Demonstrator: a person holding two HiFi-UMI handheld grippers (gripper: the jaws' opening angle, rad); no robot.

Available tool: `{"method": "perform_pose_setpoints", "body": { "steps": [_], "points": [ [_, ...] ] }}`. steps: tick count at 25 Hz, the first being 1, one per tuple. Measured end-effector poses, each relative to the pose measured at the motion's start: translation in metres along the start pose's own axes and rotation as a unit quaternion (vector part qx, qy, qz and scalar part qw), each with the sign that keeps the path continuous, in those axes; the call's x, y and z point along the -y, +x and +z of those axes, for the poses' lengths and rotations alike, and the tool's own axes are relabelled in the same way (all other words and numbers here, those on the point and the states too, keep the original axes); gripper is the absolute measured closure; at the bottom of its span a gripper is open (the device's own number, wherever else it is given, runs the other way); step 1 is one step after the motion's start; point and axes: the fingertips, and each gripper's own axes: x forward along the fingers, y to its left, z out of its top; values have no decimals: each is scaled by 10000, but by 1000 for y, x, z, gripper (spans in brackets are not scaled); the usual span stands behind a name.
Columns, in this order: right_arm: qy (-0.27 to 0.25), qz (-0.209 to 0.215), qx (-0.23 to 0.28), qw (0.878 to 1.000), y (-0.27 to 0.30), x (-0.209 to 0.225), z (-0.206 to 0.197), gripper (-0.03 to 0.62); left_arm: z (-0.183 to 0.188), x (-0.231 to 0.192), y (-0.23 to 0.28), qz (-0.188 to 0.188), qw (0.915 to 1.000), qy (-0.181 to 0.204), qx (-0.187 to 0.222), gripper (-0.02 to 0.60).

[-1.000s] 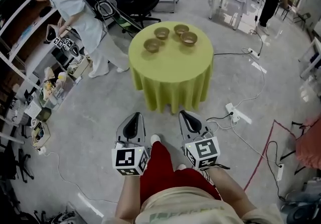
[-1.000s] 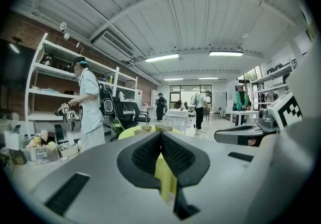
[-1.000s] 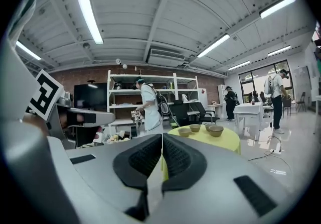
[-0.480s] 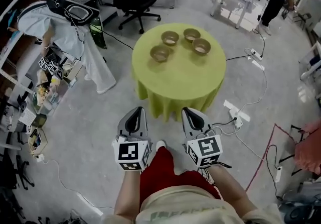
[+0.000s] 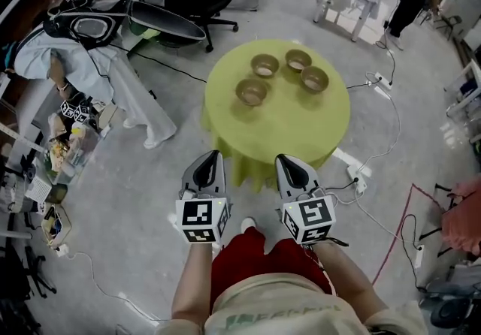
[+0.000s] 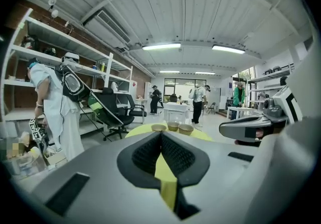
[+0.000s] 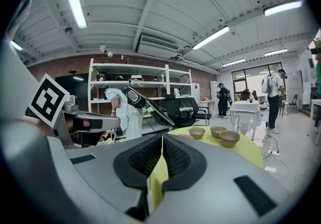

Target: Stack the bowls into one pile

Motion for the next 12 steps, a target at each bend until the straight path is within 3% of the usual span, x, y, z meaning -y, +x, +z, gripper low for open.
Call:
{"method": "perform_pose_setpoints", "body": {
  "steps": [12],
  "points": [
    [56, -241, -96, 9996, 53, 35, -4, 557, -6, -17, 62, -142, 9997, -145, -130, 558]
  ]
}}
